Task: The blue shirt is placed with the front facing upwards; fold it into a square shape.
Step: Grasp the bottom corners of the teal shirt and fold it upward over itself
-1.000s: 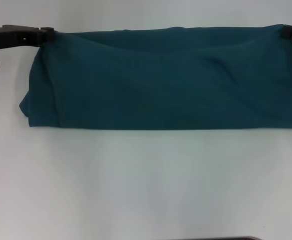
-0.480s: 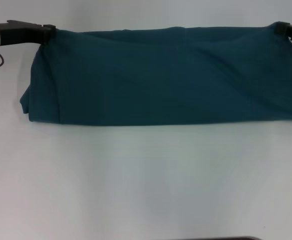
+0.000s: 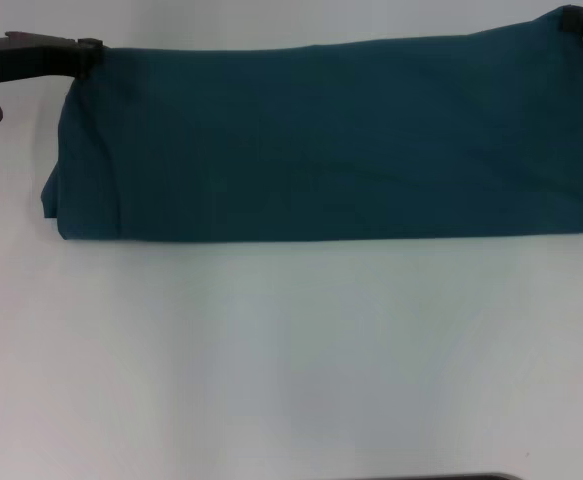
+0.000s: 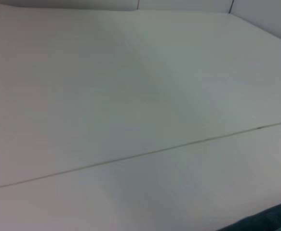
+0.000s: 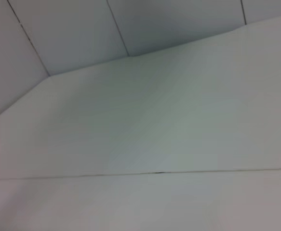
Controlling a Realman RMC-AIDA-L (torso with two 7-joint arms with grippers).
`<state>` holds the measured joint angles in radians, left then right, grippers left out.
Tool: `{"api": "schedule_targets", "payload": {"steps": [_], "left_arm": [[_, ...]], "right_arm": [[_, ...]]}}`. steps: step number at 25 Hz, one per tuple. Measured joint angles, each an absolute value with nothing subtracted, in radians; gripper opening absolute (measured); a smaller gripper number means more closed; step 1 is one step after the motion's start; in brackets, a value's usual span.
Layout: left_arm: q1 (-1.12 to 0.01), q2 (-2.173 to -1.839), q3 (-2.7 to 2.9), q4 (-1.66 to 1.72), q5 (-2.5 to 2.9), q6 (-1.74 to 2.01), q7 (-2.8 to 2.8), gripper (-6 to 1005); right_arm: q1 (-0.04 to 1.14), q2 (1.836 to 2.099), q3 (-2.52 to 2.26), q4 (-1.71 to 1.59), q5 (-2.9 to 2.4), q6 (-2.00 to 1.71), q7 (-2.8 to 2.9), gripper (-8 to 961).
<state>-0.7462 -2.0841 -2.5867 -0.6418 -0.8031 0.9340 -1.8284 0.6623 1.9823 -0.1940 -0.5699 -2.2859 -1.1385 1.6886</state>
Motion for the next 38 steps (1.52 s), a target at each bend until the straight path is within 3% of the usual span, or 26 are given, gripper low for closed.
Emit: {"api": "schedule_targets", "payload": {"steps": [27,38], "left_arm": [[-0.775,-2.089,-2.574,-0.585,-0.836,0.831,-1.82,1],[-0.783,-2.144,-2.539,-0.581,-0.838,0.651,-1.826,29]], "right_arm": [[0.686,1.992,-0.264,-0.546,-2.276,-1.017,1.674,25],[0.697,2.02,-0.284,-0.509,-2.232,-0.833,1.629,51]]}}
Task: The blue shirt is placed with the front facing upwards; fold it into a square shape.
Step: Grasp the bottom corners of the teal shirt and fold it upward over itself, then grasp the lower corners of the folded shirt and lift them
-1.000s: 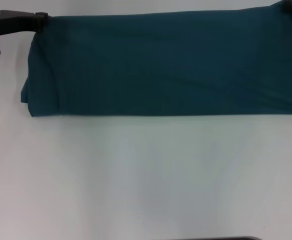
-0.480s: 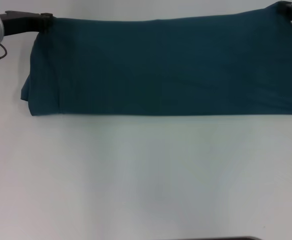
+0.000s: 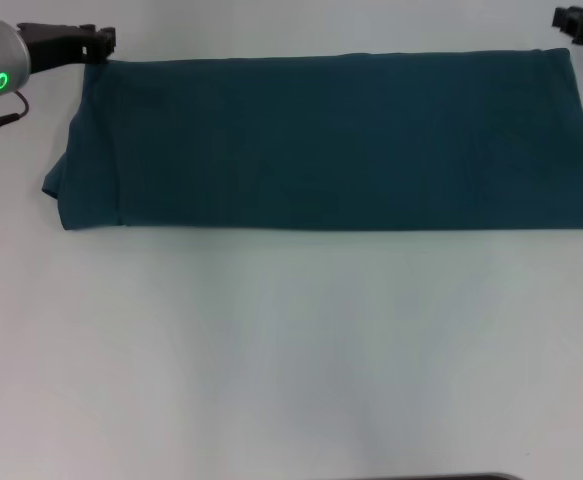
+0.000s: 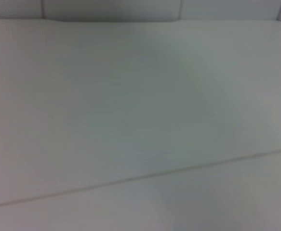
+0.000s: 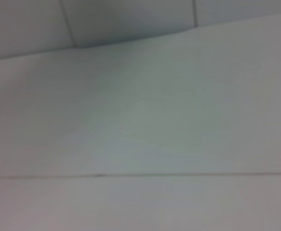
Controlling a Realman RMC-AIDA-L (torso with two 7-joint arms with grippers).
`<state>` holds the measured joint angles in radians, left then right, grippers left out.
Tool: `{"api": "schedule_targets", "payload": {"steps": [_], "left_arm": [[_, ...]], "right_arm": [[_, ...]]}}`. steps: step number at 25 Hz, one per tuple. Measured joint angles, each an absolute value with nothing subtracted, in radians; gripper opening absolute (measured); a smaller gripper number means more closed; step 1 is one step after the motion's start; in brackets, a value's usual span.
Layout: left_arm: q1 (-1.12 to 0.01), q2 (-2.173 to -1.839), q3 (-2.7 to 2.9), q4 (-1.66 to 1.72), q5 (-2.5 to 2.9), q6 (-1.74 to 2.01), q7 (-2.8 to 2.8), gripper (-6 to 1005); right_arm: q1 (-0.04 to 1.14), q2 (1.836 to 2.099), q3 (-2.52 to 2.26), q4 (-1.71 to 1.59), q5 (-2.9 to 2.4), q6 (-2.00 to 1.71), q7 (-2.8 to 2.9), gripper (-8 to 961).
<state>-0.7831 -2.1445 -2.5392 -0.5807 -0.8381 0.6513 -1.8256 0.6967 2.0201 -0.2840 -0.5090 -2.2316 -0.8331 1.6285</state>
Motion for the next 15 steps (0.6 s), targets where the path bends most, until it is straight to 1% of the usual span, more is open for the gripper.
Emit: {"api": "schedule_targets", "payload": {"steps": [1,3,7,9,13,15], "left_arm": [[-0.782,-2.146,-2.544,-0.587,-0.844,0.644,-1.826,32],[-0.777,-2.148,-2.55,-0.597,-0.856,0.636,-1.827,93],[-0.734,-2.152,-2.545,-0.657,-0.92,0.659,-1.827,214],[-0.716,-2.156,-2.544,-0.681,-0.934,0.687,-1.827,306],[-0.679,-2.158,-2.546,-0.726,-0.96,0.785,-1.828,491],[-0.659,-2.158,-2.548,-0.755,-0.964,0.853,-1.829,586]], "right_arm": [[0.697,2.022,-0.284,-0.511,-2.218,-0.819,1.619,78],[0.693,2.024,-0.284,-0.514,-2.175,-0.799,1.587,130],[0.675,2.014,-0.284,-0.519,-2.121,-0.828,1.569,243],[0.66,2.013,-0.284,-0.53,-2.107,-0.857,1.57,303],[0.62,2.021,-0.284,-0.57,-2.084,-0.961,1.568,423],[0.595,2.022,-0.285,-0.592,-2.081,-1.039,1.571,523]]}}
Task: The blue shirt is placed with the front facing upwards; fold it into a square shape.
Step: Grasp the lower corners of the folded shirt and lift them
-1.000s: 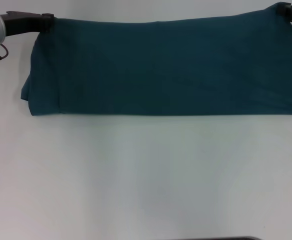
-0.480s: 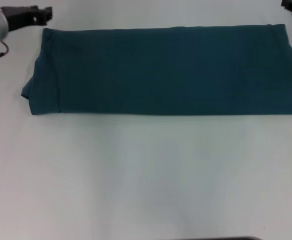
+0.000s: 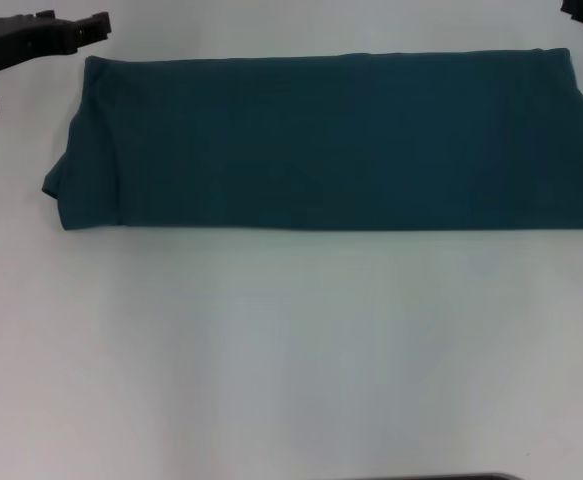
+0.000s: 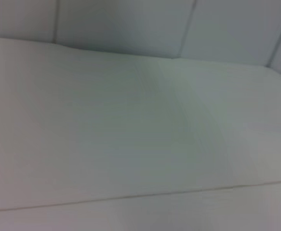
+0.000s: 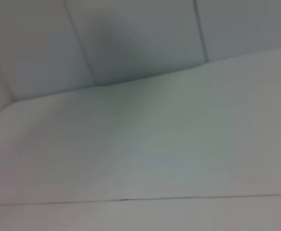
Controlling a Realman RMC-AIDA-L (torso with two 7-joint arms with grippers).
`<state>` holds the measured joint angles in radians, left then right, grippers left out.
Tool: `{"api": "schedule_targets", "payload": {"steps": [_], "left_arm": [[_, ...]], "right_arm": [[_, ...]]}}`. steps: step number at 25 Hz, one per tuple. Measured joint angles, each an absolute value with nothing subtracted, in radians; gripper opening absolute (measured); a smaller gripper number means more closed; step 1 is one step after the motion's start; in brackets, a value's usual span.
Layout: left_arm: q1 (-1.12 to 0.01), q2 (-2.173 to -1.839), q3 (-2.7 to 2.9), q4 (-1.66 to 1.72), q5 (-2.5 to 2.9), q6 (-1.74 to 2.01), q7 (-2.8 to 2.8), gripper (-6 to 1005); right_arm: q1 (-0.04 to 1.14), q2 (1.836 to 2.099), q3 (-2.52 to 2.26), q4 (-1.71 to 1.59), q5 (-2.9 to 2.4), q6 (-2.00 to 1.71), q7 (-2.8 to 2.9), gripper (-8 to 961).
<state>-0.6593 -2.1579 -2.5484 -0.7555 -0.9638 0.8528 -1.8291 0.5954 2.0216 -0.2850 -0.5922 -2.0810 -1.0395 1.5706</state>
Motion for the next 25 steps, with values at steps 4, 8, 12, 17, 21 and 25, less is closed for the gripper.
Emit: {"api": "schedule_targets", "payload": {"steps": [4,8,12,17,21,25], "left_arm": [[-0.62,-2.162,-2.545,-0.815,-0.969,0.96,-1.829,800],[-0.585,-2.162,-2.545,-0.847,-0.989,1.036,-1.83,860],[-0.541,-2.162,-2.538,-0.876,-1.006,1.08,-1.83,860],[-0.495,-2.161,-2.533,-0.901,-1.009,1.138,-1.827,861],[-0.461,-2.159,-2.532,-0.911,-1.005,1.175,-1.822,861],[-0.442,-2.156,-2.531,-0.913,-0.995,1.207,-1.82,861]], "right_arm": [[0.55,2.022,-0.285,-0.635,-2.08,-1.184,1.575,704],[0.501,2.019,-0.282,-0.66,-2.08,-1.299,1.581,828],[0.451,2.003,-0.284,-0.673,-2.08,-1.4,1.612,858],[0.395,1.968,-0.286,-0.684,-2.084,-1.511,1.683,858],[0.367,1.941,-0.287,-0.683,-2.094,-1.576,1.747,857],[0.364,1.91,-0.288,-0.678,-2.148,-1.612,1.831,855]]}}
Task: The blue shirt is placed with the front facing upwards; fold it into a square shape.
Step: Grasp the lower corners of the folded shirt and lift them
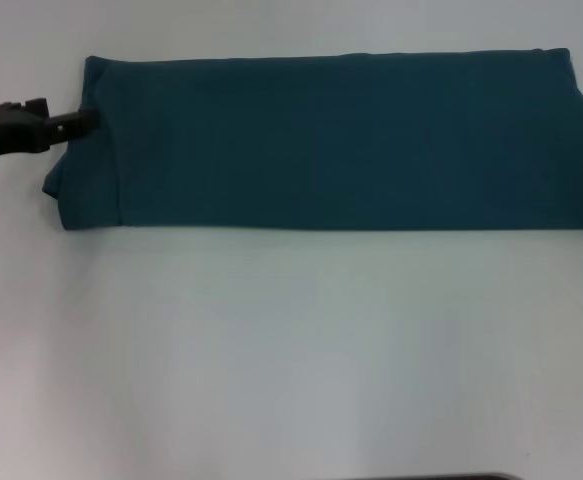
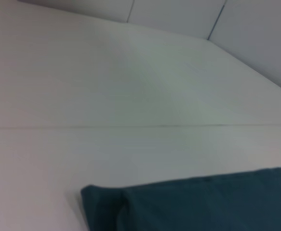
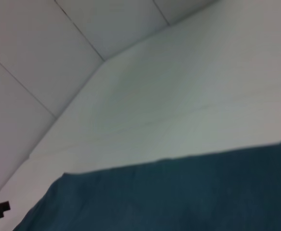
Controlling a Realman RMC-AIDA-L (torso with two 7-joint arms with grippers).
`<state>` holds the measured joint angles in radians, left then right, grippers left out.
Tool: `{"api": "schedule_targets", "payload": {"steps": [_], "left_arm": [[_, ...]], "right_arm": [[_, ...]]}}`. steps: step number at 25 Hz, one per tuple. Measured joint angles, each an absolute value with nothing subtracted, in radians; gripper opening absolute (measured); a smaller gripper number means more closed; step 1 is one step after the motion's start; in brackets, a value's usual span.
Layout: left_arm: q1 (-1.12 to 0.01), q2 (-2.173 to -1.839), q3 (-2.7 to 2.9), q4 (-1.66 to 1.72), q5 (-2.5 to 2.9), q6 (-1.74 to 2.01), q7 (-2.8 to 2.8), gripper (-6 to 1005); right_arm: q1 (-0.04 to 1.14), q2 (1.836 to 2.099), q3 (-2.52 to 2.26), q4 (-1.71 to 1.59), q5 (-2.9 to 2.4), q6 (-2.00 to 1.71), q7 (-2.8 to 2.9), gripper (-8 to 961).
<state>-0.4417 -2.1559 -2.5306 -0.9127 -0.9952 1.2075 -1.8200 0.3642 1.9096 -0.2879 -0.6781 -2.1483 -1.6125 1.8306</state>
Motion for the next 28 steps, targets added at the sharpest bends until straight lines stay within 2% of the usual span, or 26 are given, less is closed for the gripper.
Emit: {"api": "schedule_targets", "payload": {"steps": [15,28], "left_arm": [[-0.397,-2.152,-2.53,-0.949,-0.991,1.295,-1.816,861],[-0.408,-2.153,-2.53,-0.951,-0.991,1.288,-1.808,859]], "right_arm": [[0.397,1.901,-0.308,-0.682,-2.33,-1.563,2.027,846],[0.398,1.927,-0.322,-0.671,-2.351,-1.489,2.033,837]]}}
